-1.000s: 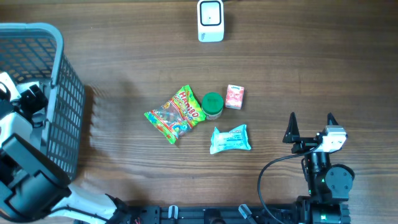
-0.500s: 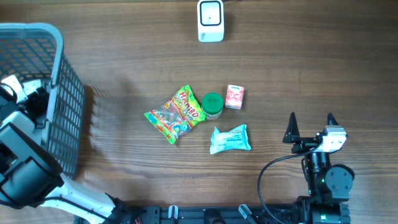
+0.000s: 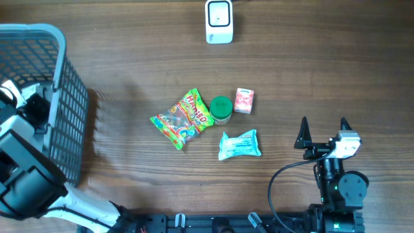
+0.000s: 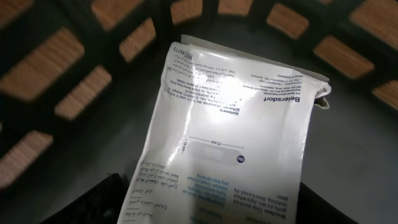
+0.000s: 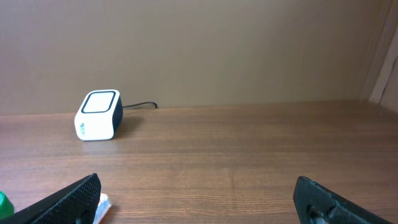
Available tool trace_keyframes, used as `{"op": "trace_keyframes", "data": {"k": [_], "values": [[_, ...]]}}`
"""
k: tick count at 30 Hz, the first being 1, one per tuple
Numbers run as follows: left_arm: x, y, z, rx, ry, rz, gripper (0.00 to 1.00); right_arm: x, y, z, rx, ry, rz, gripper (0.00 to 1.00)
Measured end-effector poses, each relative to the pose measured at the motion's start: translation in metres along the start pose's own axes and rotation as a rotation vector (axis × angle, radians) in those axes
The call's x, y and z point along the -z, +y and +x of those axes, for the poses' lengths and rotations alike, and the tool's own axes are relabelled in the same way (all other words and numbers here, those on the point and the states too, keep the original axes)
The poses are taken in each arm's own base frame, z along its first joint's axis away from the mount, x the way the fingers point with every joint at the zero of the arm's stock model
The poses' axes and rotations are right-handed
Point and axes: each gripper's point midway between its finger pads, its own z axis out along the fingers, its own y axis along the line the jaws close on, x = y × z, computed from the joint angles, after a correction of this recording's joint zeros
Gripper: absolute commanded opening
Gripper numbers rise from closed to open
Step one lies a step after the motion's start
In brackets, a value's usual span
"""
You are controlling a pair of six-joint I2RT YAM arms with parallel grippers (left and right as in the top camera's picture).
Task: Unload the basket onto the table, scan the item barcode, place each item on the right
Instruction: 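Grasp the white box inside the basket with the left gripper, then lift the white box out and set it left of the Haribo bag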
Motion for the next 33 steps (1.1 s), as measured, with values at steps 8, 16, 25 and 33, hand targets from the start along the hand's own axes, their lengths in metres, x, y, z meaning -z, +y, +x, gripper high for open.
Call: {"op": "trace_keyframes", "data": {"k": [8,16,25,33], "values": [[0.089,-0.011,-0.067,0.015,-0.226,0.021,0.68,0.0,0.0,0.0,0.0,0.0,0.0,1.0],[0.211,-0.056,-0.126,-0.025,-0.517,0.227,0.73,0.0,0.0,0.0,0.0,0.0,0.0,1.0],[0.356,-0.204,-0.116,-0.219,-0.714,0.748,0.73,0.0,0.0,0.0,0.0,0.0,0.0,1.0],[0.362,-0.312,-0.017,-0.33,-0.362,1.021,0.69,0.0,0.0,0.0,0.0,-0.001,0.0,1.0]]}}
